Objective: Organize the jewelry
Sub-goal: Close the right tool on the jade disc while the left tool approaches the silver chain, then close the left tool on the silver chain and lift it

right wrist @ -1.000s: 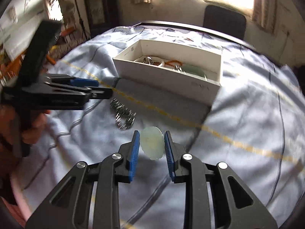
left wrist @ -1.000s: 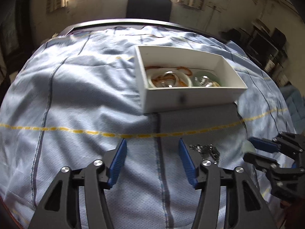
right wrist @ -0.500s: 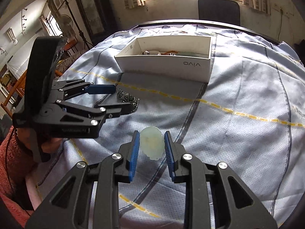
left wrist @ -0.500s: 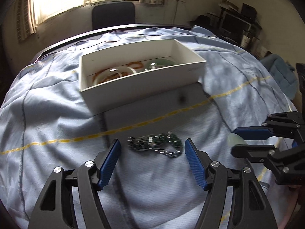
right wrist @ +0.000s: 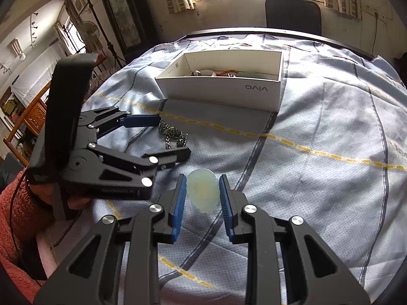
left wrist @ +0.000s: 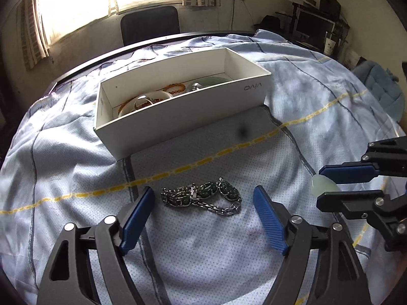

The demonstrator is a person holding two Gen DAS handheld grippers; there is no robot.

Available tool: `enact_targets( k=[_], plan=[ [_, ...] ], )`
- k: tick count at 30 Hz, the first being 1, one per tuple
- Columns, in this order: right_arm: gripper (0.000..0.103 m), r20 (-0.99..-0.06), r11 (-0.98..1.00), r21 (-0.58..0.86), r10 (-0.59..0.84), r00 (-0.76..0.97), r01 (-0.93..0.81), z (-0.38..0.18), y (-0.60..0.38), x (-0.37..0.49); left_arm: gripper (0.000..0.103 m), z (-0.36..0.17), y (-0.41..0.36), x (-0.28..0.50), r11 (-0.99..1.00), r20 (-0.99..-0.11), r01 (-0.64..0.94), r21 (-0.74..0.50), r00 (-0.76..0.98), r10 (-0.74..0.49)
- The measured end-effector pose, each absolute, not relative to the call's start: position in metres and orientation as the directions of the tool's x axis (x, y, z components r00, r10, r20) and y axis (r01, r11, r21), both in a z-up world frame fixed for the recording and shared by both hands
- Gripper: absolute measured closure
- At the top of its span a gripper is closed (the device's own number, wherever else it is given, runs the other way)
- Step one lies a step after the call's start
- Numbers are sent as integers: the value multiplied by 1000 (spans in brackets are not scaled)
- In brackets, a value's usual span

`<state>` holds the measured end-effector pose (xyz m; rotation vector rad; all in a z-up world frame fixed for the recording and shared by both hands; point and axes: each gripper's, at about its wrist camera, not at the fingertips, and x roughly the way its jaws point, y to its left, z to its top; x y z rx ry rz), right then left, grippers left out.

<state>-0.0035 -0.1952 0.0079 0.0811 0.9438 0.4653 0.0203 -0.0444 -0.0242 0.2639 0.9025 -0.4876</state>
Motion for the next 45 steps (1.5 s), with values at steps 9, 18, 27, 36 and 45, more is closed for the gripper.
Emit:
enact_targets(
  k=[9, 18, 27, 36, 45],
  plan=[
    [77, -760, 899, 269, 419, 497, -346, 7, -196, -4, 34, -23, -43, 19, 865, -797, 502, 11, 526, -296],
    [77, -762, 898, 270, 420, 493, -348, 6, -195, -4, 59, -20, -41, 18, 868, -791, 497, 9, 534, -298],
    [77, -764, 898, 269, 420, 491, -349, 5, -194, -4, 71, -20, -39, 21, 866, -789, 499, 4, 534, -305],
    [77, -764, 897, 274, 422, 487, -348, 4, -194, -4, 37, -22, -44, 30, 876, -793, 482, 31, 545, -273],
    [77, -763, 897, 283, 425, 488, -339, 5, -196, -3, 68, -22, -51, 24, 841, -785, 542, 9, 524, -329]
  ],
)
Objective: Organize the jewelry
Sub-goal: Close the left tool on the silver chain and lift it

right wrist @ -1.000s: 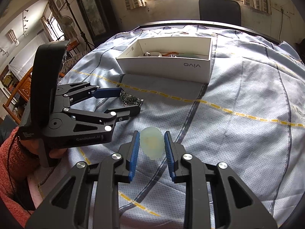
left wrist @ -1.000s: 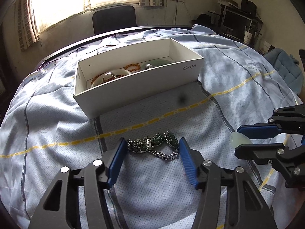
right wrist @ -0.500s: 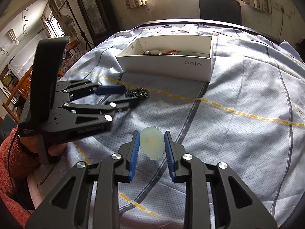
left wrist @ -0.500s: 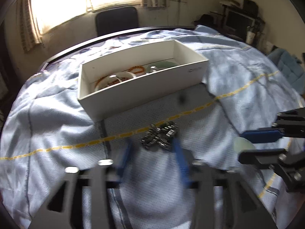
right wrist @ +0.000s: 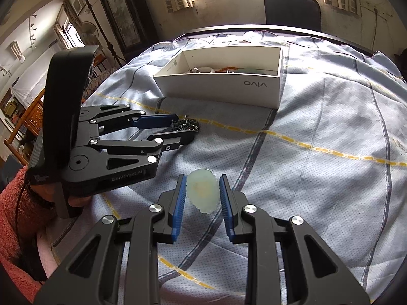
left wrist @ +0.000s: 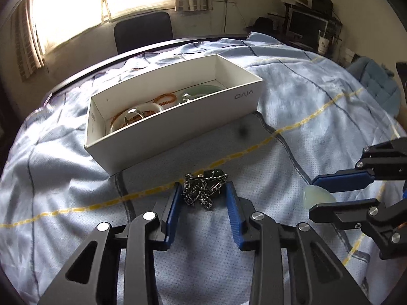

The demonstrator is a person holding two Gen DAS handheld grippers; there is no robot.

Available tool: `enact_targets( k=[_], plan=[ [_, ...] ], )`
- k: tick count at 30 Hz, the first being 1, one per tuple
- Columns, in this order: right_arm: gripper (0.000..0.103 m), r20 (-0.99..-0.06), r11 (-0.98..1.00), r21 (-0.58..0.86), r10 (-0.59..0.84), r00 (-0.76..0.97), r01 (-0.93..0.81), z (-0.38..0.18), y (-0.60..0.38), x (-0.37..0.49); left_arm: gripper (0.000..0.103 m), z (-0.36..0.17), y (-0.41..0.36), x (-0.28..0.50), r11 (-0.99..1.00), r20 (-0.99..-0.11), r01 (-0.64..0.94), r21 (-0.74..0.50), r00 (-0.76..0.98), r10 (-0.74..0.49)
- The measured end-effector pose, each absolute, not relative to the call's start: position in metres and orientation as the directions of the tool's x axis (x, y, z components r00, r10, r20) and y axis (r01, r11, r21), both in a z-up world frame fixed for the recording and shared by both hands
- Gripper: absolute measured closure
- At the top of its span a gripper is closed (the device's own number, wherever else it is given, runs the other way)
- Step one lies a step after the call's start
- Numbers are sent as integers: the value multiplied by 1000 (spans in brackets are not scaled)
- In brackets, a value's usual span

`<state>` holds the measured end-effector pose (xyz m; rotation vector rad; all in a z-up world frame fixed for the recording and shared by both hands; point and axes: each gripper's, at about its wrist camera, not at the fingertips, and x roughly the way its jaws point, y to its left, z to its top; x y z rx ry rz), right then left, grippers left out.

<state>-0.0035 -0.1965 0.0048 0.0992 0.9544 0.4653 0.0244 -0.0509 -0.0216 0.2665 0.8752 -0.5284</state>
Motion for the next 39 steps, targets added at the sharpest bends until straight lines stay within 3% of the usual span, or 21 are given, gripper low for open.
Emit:
enact_targets(
  k=[4, 5, 6, 39],
  plan=[
    [77, -763, 898, 282, 423, 488, -337, 5, -197, -4, 71, -21, -52, 23, 842, -783, 539, 17, 531, -324],
    [77, -763, 899, 282, 422, 489, -336, 4, -197, -4, 92, -21, -53, 21, 836, -782, 548, 17, 528, -331],
    [77, -764, 899, 282, 422, 489, -335, 4, -197, -4, 97, -21, -53, 22, 834, -785, 552, 12, 522, -334],
    [77, -755, 901, 266, 416, 507, -342, 7, -197, -5, 97, 22, -11, 29, 885, -706, 452, -111, 591, -390]
  ],
)
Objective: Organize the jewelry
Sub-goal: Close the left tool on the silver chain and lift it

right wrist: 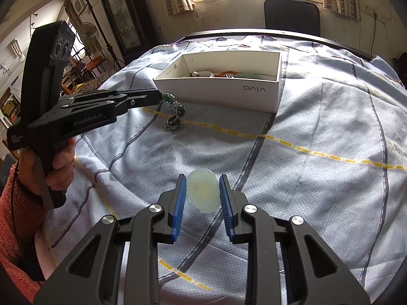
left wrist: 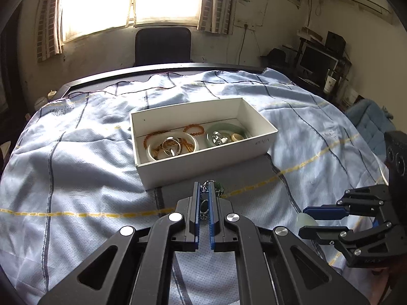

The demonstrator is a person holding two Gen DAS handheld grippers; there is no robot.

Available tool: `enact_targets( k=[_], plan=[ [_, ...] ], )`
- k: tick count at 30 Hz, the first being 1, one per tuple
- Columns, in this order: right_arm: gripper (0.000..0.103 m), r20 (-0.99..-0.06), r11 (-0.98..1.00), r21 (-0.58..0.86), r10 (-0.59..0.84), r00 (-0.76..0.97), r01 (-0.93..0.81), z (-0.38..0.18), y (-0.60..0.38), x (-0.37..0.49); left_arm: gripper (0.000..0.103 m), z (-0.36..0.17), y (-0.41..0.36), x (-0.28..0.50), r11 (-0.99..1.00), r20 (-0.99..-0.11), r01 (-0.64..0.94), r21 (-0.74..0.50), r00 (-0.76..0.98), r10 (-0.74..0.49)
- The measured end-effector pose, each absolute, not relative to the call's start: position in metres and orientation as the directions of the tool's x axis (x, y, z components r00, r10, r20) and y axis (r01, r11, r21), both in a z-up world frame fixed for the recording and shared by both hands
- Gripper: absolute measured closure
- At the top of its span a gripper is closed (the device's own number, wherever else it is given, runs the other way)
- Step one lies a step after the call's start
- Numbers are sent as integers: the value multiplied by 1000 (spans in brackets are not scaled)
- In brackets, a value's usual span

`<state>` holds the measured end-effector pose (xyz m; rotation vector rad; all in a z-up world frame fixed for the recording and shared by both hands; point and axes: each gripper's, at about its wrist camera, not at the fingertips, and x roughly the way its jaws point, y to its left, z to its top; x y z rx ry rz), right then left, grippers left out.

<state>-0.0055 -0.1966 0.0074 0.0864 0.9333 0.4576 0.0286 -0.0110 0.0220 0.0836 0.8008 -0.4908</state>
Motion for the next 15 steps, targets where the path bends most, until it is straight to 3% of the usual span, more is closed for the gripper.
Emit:
enact_targets(
  k=[15],
  plan=[
    [77, -750, 901, 270, 418, 513, -340, 9, -196, -6, 97, 50, -5, 20, 878, -656, 462, -127, 625, -424]
  ],
)
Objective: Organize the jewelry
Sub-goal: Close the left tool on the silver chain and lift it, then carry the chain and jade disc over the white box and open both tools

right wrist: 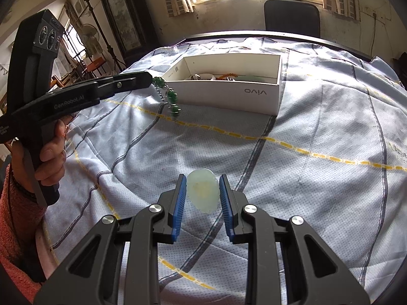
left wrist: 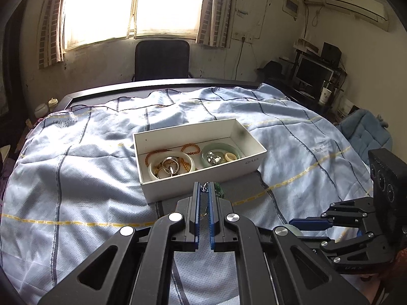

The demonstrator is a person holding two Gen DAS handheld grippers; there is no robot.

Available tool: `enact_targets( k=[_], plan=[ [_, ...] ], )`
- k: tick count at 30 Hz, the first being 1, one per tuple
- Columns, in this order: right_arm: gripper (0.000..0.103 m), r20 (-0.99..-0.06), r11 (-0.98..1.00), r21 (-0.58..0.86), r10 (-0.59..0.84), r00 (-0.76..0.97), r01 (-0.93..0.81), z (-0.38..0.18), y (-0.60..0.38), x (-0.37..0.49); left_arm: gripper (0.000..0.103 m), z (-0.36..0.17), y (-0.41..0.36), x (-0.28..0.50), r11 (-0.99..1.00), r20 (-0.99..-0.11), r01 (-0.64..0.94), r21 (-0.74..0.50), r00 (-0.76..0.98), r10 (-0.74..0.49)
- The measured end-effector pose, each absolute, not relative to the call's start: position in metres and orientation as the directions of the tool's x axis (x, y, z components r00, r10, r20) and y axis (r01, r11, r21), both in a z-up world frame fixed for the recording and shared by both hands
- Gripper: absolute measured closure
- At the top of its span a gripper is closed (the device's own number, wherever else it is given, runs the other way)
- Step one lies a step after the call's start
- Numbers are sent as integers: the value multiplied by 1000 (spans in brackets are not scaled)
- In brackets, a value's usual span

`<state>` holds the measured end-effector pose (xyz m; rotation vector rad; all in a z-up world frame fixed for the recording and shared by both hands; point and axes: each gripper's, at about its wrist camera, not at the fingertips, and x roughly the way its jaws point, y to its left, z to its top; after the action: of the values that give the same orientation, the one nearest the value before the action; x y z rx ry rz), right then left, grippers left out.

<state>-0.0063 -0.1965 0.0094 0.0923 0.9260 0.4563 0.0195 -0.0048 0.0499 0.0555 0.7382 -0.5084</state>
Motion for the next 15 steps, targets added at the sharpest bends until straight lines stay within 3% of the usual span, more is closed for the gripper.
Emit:
enact_targets(
  k=[15],
  plan=[
    [77, -748, 906, 248, 405, 527, -344, 16, -187, -5, 97, 50, -5, 19, 885, -659, 450, -124, 630, -412]
  ],
)
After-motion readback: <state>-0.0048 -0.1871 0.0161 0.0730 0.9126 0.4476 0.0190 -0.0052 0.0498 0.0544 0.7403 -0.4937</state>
